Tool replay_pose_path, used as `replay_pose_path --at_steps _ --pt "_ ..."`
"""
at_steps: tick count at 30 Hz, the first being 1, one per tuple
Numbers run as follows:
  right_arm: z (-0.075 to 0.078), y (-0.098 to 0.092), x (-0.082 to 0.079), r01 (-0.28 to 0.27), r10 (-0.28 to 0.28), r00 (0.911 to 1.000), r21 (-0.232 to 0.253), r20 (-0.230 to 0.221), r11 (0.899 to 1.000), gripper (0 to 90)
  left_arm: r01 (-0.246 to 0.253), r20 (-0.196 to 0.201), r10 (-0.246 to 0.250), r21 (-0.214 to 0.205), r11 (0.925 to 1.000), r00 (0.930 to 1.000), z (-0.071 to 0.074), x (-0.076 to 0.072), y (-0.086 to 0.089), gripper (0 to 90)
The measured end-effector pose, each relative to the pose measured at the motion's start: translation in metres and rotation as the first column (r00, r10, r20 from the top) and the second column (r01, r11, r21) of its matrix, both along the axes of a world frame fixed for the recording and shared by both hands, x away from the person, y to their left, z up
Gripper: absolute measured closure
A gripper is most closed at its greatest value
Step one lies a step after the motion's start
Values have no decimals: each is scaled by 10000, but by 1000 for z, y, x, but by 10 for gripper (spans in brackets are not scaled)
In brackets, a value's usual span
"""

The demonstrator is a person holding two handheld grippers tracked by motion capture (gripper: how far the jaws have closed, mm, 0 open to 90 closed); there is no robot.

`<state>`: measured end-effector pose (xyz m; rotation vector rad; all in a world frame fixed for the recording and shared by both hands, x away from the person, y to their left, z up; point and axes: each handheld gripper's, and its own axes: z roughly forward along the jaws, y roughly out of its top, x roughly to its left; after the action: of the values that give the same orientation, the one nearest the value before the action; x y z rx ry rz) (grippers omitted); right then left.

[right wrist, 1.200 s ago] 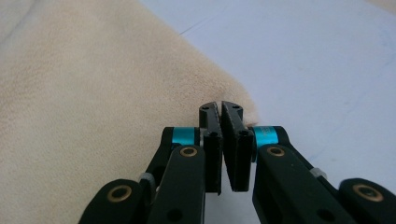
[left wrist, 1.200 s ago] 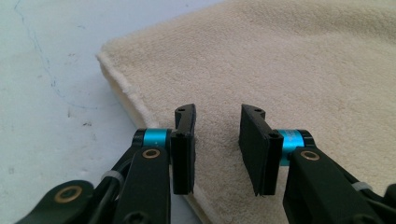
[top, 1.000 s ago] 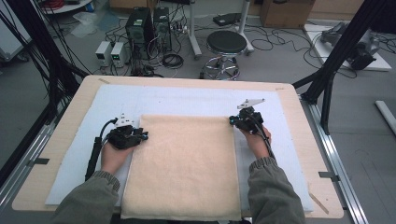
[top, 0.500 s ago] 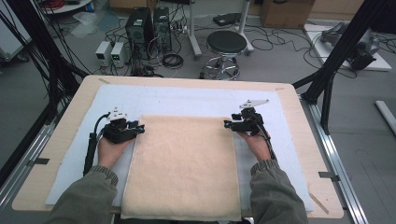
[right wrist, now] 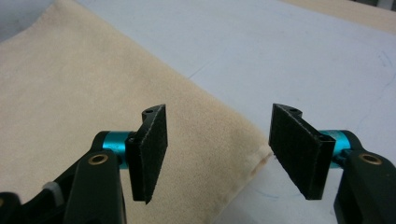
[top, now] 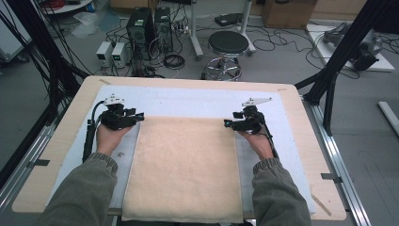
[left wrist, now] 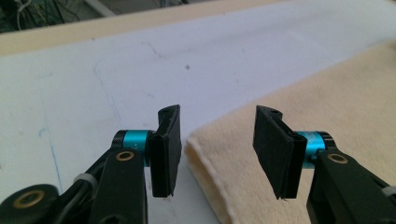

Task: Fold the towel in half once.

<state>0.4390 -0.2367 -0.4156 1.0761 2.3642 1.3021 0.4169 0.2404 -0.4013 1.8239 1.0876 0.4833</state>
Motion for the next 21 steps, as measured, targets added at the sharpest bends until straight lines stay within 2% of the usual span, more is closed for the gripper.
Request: replay_pose_path --at_steps 2,7,13,21 --pt "0 1 0 21 -21 10000 -14 -47 10000 345 -81 18 81 -56 10000 10000 -1 1 0 498" --pt "-4 8 1 36 -39 9999 -180 -168 9998 296 74 -363 -69 144 9999 9993 -5 2 0 464" --pt "-4 11 0 142 -143 9999 -168 -70 9998 281 199 -257 -195 172 9997 9995 -4 1 -2 459" --pt "-4 10 0 109 -109 9999 -280 -25 9995 281 246 -359 -241 120 9996 9991 -6 2 -2 458"
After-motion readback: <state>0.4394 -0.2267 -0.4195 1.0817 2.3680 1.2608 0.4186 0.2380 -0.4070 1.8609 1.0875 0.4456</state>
